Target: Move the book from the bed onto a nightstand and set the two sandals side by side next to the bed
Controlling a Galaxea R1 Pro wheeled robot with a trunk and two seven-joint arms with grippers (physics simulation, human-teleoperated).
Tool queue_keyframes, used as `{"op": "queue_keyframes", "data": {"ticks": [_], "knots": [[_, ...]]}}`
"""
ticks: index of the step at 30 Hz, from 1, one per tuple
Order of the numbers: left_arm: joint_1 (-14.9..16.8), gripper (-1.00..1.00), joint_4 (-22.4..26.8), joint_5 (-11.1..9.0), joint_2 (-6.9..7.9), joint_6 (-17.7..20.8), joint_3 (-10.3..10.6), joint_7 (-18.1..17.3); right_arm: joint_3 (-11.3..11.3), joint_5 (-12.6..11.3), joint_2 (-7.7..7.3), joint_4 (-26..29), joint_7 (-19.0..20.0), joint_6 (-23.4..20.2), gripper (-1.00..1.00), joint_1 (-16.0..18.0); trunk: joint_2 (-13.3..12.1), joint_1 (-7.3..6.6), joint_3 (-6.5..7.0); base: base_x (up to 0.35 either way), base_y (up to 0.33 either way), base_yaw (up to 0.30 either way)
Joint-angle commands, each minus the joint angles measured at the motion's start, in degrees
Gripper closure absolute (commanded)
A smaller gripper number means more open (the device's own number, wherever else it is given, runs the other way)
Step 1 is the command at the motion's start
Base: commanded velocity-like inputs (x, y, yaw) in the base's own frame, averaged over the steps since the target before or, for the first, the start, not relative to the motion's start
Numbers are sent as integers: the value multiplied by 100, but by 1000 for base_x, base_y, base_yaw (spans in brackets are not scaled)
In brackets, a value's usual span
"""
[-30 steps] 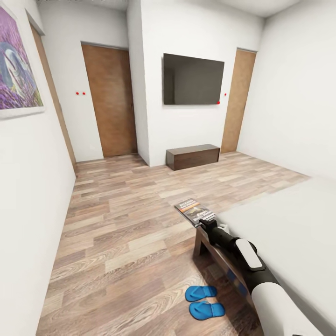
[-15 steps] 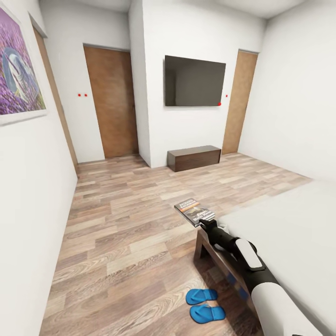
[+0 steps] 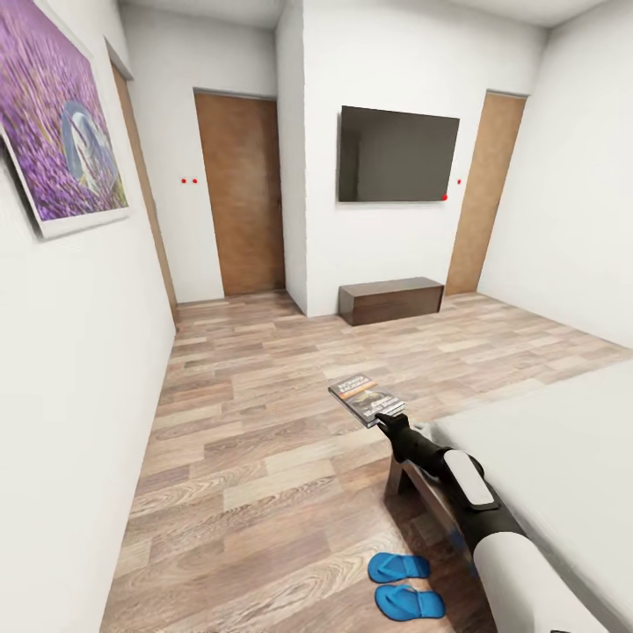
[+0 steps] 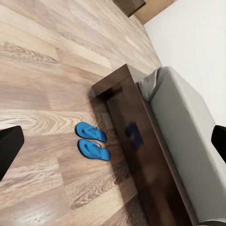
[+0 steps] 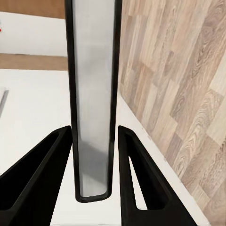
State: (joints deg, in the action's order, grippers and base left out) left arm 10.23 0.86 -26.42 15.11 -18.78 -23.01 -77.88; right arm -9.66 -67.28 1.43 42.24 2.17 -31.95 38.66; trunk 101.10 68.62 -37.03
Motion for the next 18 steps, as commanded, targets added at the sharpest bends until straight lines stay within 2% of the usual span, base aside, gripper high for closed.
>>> {"op": "queue_keyframes", "data": {"ticks": [1, 18], "knots": [[6, -100, -7, -4, 1, -36, -2, -11, -36, -4, 7, 3, 12, -42, 100, 5, 3, -1, -6, 0, 0, 242], [6, -100, -7, -4, -7, -22, -2, -8, -30, -4, 8, 3, 12, -43, 100, 8, 3, -1, -6, 0, 0, 202]]}}
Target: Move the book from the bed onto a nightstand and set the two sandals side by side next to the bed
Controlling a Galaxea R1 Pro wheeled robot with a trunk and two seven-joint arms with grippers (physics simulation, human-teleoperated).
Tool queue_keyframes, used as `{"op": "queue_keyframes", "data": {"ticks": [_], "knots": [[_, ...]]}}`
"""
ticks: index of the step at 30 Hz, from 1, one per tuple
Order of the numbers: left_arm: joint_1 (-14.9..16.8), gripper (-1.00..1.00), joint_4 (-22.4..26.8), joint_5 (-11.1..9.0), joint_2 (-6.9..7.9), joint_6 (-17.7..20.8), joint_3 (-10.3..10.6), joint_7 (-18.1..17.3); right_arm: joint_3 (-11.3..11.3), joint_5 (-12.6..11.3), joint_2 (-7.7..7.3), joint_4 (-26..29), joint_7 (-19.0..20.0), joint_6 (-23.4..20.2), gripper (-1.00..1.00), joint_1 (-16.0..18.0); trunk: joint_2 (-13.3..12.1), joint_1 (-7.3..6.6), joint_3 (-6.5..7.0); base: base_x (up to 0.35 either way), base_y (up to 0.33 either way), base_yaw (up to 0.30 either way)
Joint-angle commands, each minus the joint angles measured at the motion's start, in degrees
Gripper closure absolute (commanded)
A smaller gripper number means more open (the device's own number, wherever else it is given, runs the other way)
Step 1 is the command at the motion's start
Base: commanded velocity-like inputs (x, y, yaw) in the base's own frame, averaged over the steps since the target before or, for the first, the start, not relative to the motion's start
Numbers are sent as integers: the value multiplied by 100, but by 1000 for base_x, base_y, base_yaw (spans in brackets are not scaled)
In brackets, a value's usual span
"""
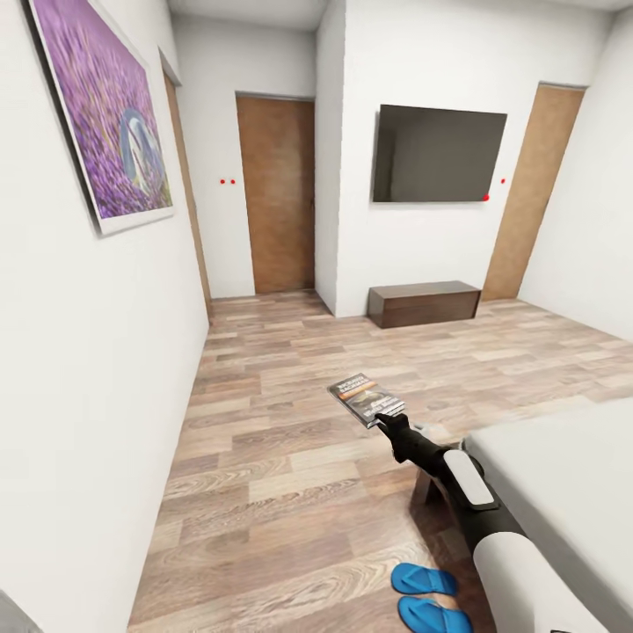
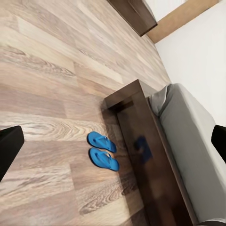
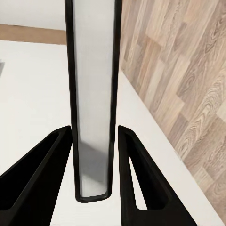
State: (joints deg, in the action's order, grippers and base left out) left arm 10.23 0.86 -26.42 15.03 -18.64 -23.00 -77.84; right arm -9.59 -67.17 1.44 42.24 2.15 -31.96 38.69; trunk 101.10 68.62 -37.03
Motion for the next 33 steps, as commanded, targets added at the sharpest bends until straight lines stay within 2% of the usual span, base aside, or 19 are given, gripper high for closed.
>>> {"op": "queue_keyframes", "data": {"ticks": [1, 17, 33], "knots": [[5, -100, -7, -3, 1, -38, -3, -11, -36, -15, 7, 4, 13, -41, 100, 5, 3, -1, -5, 0, 0, 190], [5, -100, -7, 4, -76, -56, -3, -11, -43, -8, 4, 4, 13, -46, 100, 3, 3, -1, -5, 0, 0, 169], [5, -100, -7, 6, -115, -52, -3, -16, -4, 2, -3, 12, -3, -39, 100, 4, 3, -1, -5, 0, 0, 25]]}}
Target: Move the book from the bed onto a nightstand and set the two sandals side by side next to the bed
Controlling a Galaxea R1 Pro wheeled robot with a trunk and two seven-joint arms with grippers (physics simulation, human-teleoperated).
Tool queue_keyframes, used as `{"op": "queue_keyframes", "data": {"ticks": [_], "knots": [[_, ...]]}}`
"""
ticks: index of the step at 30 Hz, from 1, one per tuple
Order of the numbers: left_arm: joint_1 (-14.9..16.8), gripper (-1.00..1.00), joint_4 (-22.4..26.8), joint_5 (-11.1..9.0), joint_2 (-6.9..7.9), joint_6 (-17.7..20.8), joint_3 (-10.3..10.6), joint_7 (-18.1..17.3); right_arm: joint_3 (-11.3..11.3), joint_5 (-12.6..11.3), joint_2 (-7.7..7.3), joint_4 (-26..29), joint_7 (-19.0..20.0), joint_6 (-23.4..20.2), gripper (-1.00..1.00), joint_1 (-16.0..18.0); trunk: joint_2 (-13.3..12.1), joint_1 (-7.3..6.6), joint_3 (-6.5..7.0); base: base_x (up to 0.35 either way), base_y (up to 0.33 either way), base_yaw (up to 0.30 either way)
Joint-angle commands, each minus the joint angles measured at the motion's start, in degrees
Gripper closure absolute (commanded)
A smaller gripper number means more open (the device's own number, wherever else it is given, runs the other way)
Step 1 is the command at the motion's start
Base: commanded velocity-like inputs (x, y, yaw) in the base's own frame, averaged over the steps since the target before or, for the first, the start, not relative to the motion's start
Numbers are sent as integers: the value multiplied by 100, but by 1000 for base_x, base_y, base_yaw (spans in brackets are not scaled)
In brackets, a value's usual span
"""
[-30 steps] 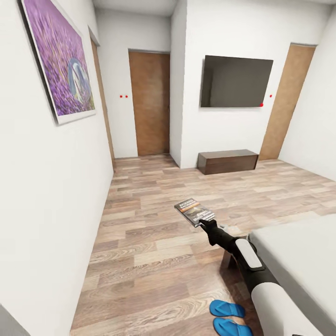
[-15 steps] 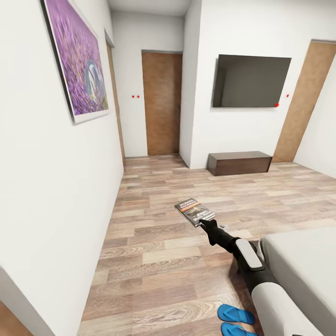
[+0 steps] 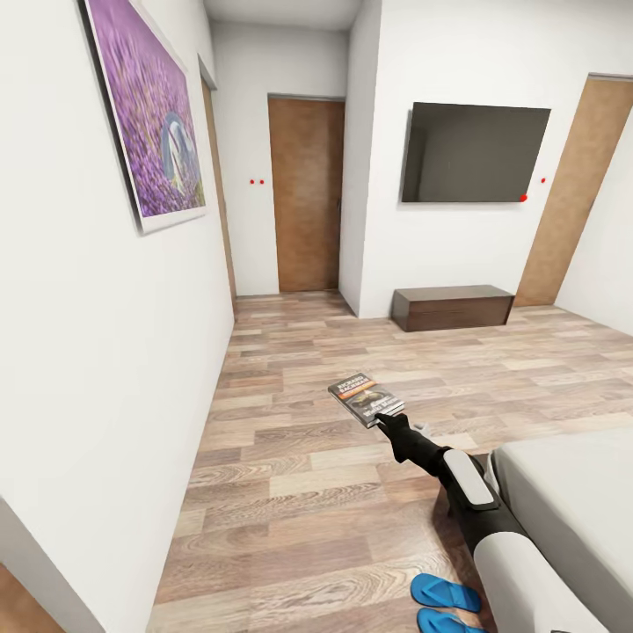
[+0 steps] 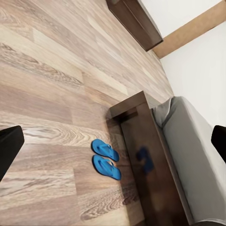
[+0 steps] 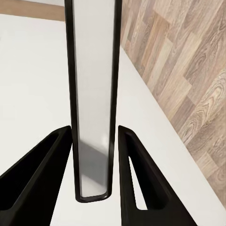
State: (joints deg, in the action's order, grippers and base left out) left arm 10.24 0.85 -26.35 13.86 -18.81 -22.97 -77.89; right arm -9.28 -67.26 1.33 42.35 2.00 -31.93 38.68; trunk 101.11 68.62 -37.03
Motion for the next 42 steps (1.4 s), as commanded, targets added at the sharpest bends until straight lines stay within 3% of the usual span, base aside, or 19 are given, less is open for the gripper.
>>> {"op": "queue_keyframes", "data": {"ticks": [1, 42], "knots": [[4, -100, -6, -1, 0, -36, -6, -11, -36, 10, 8, 0, 12, -42, 100, 5, 3, -1, -6, 0, 0, 2], [4, -100, -6, -9, -6, -35, -6, -7, -65, 23, 3, -5, 18, -62, 100, -1, 3, -1, -6, 0, 0, 0]]}}
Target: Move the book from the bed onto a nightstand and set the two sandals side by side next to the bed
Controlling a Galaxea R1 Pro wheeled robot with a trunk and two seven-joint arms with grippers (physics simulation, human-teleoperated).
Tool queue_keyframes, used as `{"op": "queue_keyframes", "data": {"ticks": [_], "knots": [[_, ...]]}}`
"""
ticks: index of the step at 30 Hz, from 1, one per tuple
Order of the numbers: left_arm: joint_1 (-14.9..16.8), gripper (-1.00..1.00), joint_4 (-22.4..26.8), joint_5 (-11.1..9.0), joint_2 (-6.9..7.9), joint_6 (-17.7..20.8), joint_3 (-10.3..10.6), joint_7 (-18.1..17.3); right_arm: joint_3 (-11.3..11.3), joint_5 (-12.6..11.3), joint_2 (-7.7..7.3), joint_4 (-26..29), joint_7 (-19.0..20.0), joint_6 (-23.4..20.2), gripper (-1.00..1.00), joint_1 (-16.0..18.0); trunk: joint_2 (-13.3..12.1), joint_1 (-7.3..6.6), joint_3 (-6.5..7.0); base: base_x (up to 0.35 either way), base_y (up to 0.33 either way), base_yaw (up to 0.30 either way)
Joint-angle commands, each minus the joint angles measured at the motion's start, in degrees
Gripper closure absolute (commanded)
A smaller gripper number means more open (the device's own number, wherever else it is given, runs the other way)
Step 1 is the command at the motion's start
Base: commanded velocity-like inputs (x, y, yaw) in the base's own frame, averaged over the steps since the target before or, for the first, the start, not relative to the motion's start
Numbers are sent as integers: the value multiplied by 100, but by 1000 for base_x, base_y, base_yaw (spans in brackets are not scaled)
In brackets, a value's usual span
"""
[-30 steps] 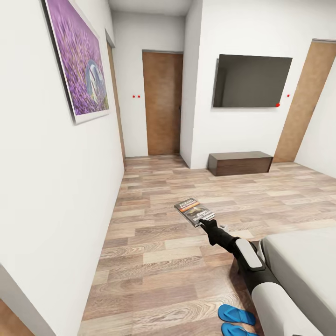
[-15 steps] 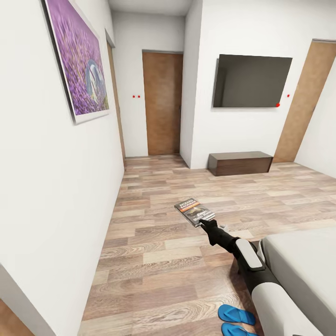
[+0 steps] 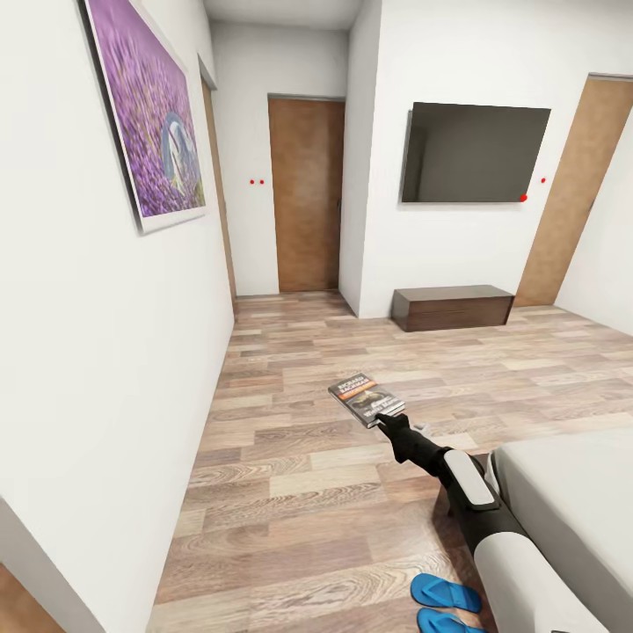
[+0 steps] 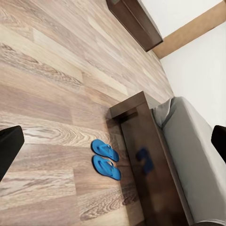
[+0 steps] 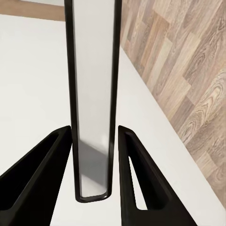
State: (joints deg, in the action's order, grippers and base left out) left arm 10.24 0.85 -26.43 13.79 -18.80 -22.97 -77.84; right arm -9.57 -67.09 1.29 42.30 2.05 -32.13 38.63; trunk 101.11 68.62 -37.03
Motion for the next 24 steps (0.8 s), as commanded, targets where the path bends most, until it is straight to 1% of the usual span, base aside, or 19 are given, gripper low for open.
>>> {"op": "queue_keyframes", "data": {"ticks": [1, 4, 7, 12, 24], "knots": [[4, -100, -6, -2, 1, -36, -5, -12, -36, 8, 7, 0, 13, -59, 100, 5, 3, -1, -6, 0, 0, 0], [4, -100, -6, -1, -3, -36, -5, -12, -36, 12, 7, -4, 19, -179, 100, 5, 3, -1, -6, 0, 0, 0], [4, -100, -6, -1, -3, -36, -5, -12, -41, 7, 10, -8, 22, -402, 100, 5, 3, -1, -6, 0, 0, 0], [4, -100, -6, 2, -7, -36, -5, -12, -48, -28, 11, -10, -3, -543, 100, 5, 3, -1, -6, 0, 0, 46], [4, -100, -6, -2, -8, -35, -5, -12, -62, -45, 12, -8, -26, -590, 100, 4, 3, -1, -6, 0, 0, 200]]}}
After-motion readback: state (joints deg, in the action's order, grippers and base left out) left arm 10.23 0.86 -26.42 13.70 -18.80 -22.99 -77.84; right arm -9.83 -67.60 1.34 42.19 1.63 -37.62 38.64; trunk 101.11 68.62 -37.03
